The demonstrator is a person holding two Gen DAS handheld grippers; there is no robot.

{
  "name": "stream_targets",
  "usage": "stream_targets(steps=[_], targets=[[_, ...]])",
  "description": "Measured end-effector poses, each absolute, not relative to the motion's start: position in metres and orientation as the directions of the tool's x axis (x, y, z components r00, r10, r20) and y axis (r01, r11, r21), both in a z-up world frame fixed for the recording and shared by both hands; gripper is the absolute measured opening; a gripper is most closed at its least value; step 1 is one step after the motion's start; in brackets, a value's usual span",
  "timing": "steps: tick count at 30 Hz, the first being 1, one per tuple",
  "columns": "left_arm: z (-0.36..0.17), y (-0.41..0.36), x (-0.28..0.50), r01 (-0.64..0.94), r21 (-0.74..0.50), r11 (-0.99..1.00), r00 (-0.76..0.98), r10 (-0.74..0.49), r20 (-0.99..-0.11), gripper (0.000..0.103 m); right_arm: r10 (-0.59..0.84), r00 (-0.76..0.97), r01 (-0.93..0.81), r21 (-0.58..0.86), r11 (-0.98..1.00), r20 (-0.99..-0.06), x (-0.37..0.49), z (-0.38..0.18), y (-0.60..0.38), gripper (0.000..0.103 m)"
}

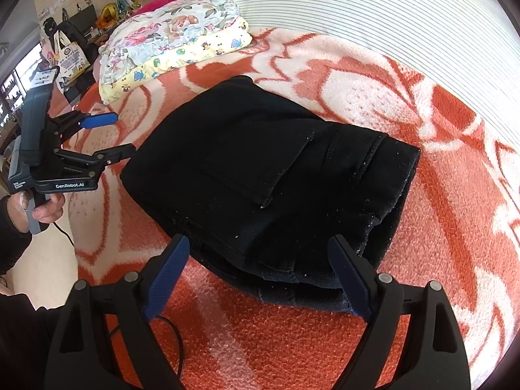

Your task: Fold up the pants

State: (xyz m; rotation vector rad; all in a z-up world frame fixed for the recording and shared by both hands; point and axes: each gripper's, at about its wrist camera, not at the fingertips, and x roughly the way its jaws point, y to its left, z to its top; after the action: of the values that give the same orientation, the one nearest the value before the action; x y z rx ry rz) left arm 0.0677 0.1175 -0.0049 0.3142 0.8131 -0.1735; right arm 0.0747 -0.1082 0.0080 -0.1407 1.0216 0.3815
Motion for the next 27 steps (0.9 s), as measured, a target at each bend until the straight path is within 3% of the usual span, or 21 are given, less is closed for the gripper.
stream_targets(steps=[27], targets=[[-0.002,0.111,0.068,0.292,0.210,0.933,0.678,-0.047,-0.733,0.081,0.247,0.492,-0.349,0.071,0.934,-0.834,0.063,0.016,-0.112,0.087]])
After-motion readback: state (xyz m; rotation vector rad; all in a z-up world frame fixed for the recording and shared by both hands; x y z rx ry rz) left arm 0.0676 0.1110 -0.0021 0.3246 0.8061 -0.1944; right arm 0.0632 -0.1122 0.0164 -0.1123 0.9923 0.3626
